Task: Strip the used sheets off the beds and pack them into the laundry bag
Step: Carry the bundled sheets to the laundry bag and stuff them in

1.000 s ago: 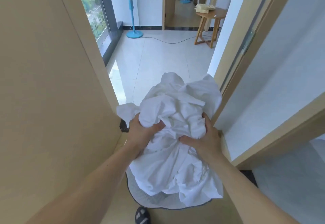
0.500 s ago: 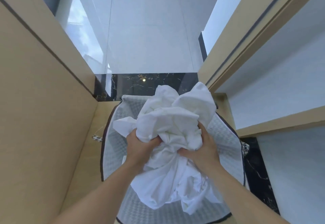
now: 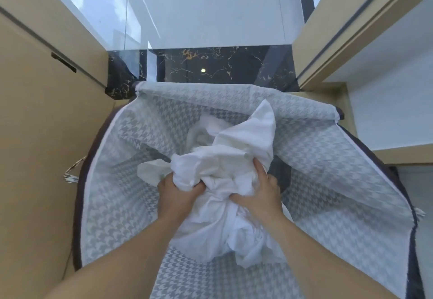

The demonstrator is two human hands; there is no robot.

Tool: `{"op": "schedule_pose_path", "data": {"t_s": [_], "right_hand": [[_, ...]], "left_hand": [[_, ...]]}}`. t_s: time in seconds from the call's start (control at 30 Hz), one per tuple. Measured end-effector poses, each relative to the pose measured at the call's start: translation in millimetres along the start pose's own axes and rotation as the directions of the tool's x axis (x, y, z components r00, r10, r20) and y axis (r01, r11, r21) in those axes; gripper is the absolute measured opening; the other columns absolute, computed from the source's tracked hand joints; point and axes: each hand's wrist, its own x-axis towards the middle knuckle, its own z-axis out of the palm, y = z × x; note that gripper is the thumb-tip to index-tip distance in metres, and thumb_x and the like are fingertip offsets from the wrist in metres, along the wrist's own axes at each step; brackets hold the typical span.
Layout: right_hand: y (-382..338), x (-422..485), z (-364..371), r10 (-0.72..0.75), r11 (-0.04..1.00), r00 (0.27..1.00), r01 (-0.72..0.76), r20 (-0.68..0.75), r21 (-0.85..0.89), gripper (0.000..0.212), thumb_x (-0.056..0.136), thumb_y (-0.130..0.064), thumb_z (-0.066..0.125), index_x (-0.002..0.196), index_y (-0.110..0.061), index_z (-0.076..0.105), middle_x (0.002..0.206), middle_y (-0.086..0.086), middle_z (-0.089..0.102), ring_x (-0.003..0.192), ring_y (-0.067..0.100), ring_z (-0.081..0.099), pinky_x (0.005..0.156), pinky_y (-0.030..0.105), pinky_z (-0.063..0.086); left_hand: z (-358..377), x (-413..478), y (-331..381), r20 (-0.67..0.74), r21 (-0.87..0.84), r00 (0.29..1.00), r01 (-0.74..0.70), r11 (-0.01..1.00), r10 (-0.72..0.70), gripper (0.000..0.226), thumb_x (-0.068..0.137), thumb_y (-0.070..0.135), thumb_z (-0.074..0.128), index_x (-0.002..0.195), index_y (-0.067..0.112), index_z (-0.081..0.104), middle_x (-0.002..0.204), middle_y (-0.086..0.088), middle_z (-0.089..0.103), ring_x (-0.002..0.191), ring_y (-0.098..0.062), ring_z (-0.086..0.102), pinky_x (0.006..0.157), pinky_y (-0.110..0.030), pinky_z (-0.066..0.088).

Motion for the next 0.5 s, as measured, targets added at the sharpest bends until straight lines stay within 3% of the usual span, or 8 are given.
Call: {"op": "schedule_pose_path", "data": {"t_s": [0.1,0.2,0.33,0.43,0.5], "right_hand": [[9.2,18.5,2.0,0.074,0.997,0.997,-0.074,0.034,0.011,0.097,0.081,-0.046,0.078,0.157,-0.039,0.018,0.158,0.006,0.021,0.145,0.029,0.023,0.117,0.043,0.029],[2.1,15.5,-4.9,0.075,0.997,0.992,-0.077,0.1,0.02,0.084,0.089,-0.042,0.072,0.157,-0.036,0.023,0.16,0.003,0.02,0.147,0.026,0.024,0.114,0.037,0.029],[-19.7,-8.3,-19.0,0.039,0.997,0.985,-0.049,0.17,0.056,0.077,0.092,-0.042,0.068,0.156,-0.037,0.026,0.158,0.005,0.026,0.144,0.026,0.031,0.114,0.042,0.035],[-36.9,-35.5,-33.8,0.018,0.999,0.982,-0.023,0.186,0.027,0.076,0.093,-0.042,0.066,0.157,-0.036,0.026,0.157,0.005,0.028,0.143,0.025,0.033,0.113,0.041,0.037],[-47.4,-59.1,-46.9,-0.014,1.0,0.981,0.018,0.195,-0.019,0.075,0.093,-0.043,0.065,0.157,-0.036,0.026,0.156,0.005,0.029,0.143,0.025,0.032,0.112,0.04,0.037]], "left_hand": [[6.2,8.2,5.5,0.001,0.258,0.985,0.165,0.952,-0.171,0.103,0.079,0.053,0.075,0.157,0.021,0.016,0.158,-0.015,0.019,0.136,-0.038,0.038,0.104,-0.047,0.04],[4.3,4.1,18.8,0.051,0.392,0.974,0.183,0.902,-0.219,0.099,0.089,0.042,0.068,0.159,0.024,0.002,0.163,-0.017,0.009,0.143,-0.039,0.03,0.109,-0.043,0.036],[1.3,-22.0,36.3,0.241,0.616,0.964,-0.059,0.786,-0.116,0.094,0.088,0.042,0.063,0.159,0.021,0.004,0.16,-0.016,0.015,0.143,-0.039,0.026,0.11,-0.047,0.037],[-7.5,-48.0,56.9,0.388,0.76,0.917,-0.373,0.532,0.089,0.084,0.092,0.038,0.056,0.158,0.019,0.007,0.163,-0.012,0.012,0.151,-0.033,0.008,0.116,-0.05,0.027],[-23.2,-65.8,71.1,0.432,0.793,0.885,-0.465,0.394,0.174,0.08,0.094,0.035,0.052,0.158,0.019,0.007,0.165,-0.01,0.008,0.154,-0.031,0.0,0.121,-0.049,0.019]]}}
